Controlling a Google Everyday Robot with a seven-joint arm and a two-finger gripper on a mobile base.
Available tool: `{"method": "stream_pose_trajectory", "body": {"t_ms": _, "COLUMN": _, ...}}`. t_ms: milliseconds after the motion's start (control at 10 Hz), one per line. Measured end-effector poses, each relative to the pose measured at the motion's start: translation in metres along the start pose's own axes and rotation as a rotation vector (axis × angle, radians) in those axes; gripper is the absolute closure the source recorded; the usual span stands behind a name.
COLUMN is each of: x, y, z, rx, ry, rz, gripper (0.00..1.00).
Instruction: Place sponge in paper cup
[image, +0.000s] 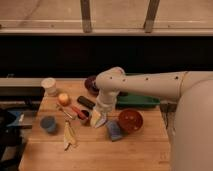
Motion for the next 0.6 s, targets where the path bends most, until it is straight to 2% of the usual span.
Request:
{"method": "stream_pose_trajectory", "body": {"t_ms": 400, "x": 0.002, "y": 0.003, "z": 0.039, "rx": -0.034, "ry": 0.093, "rz": -0.009, "gripper": 0.2}}
{"method": "stream_pose_trajectory", "body": {"t_ms": 600, "x": 0.007, "y": -0.011, "z": 0.051, "rx": -0.04, "ry": 0.123, "rz": 0.024, "gripper": 0.2}}
